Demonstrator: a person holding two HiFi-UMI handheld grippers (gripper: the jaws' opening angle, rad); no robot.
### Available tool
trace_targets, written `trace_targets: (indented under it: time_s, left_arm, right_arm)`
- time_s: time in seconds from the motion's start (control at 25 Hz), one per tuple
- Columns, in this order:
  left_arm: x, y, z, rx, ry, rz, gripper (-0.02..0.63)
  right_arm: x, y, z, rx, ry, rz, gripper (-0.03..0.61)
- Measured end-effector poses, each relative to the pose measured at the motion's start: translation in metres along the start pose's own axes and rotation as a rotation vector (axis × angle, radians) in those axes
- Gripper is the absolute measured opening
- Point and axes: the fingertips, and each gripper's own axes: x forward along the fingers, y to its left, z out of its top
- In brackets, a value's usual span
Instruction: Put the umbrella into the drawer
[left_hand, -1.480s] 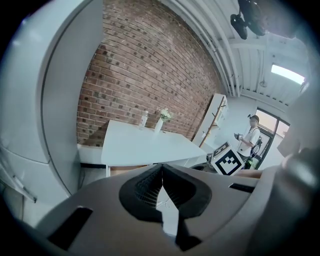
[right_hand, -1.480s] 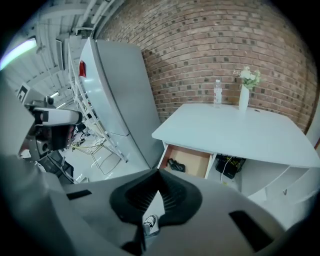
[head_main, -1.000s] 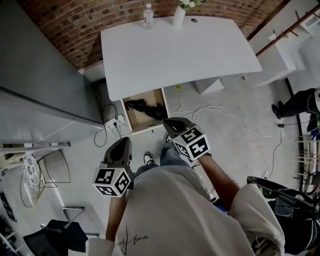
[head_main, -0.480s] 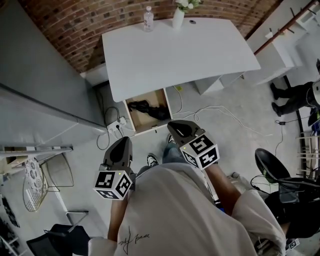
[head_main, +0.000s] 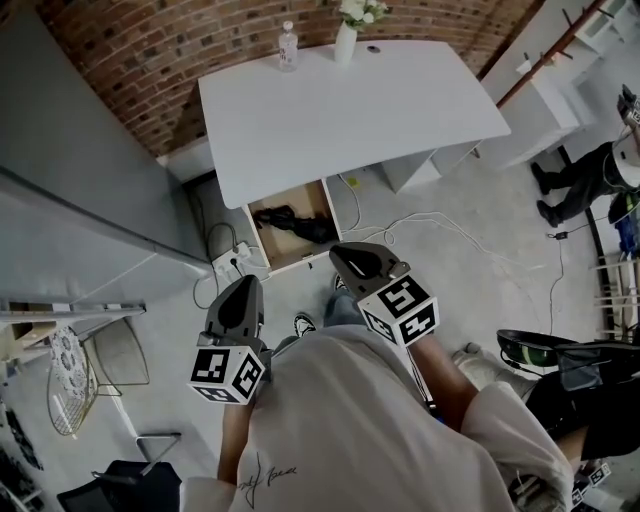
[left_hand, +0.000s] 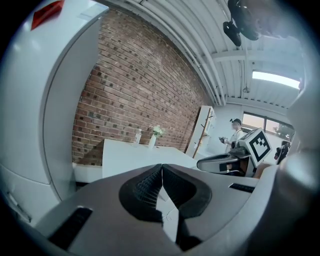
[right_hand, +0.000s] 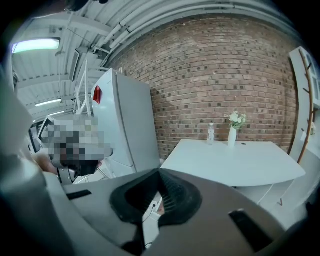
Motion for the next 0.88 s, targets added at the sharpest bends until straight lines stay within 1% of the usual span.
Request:
trace_targets:
  time_s: [0.28, 0.56, 0.72, 0.88]
  left_arm:
    - [-0.006, -0.003, -0.008, 0.006, 0.028, -0.010, 0.018]
    - [-0.007, -0.014, -0.010, 0.003, 0.035, -0.023, 0.018]
    - [-0.008, -0.011, -0.013, -0.027, 0.028, -0.020, 0.018]
    - [-0.009, -0.009, -0.019, -0.081, 0.021, -0.034, 0.018]
  right_arm:
    - [-0.005, 0.017, -0.003, -0.008, -0.002, 0.011, 0.017]
    - [-0.016, 0.017, -0.003, -0.009, -0.007, -0.001, 0.017]
    - [-0.016, 0.017, -0.006, -0.011, -0.008, -0.005, 0.017]
    - [-0.009, 0.024, -0.010, -0.011, -0.008, 0.010, 0.017]
